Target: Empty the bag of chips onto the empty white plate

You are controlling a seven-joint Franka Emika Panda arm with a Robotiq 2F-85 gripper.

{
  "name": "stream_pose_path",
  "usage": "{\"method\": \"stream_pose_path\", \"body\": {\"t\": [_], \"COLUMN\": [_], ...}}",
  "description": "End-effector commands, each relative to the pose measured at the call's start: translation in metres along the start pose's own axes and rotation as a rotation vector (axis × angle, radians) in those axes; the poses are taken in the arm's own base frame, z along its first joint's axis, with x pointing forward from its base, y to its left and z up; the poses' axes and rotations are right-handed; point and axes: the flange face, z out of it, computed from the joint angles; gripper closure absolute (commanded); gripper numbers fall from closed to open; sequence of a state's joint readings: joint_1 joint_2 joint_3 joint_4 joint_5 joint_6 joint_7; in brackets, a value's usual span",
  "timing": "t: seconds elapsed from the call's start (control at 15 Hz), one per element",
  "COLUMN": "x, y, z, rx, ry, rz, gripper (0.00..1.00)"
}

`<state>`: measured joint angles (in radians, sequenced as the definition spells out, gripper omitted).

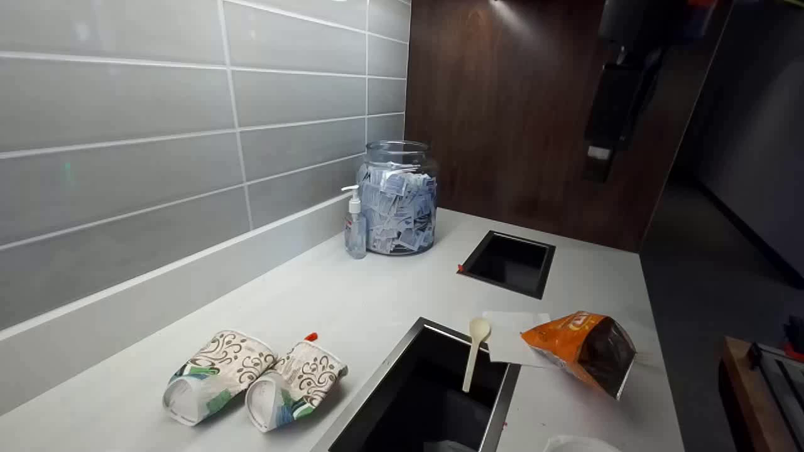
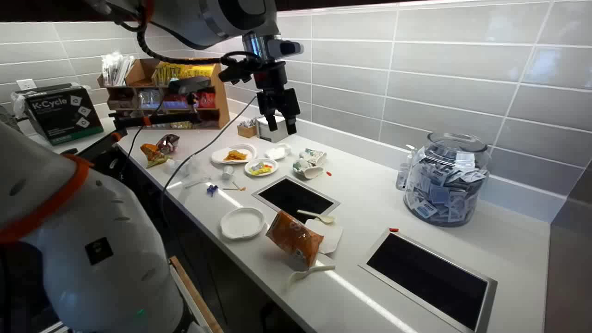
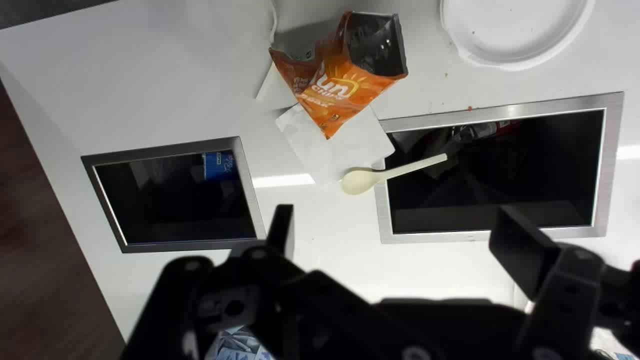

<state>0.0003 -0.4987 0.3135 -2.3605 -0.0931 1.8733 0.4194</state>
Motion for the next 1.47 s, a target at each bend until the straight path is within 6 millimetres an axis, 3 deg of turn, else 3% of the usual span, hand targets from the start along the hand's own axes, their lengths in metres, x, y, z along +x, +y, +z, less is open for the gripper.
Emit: {"method": "stream_pose_path", "body": {"t": [0.0,0.67,1.07,1.4], "x": [0.0,0.0,0.022,0.021], "y": [0.0,0.0,0.045,0.058], "z": [-0.001,-0.001,0.066,0.126], "rx": [0.0,0.0,0.012,0.038], "ry": [-0.001,-0.001,-0.109,-0.214], "rz": [0.0,0.0,0.356,0.565], "gripper": [0.0,0.0,0.0,0.0]}}
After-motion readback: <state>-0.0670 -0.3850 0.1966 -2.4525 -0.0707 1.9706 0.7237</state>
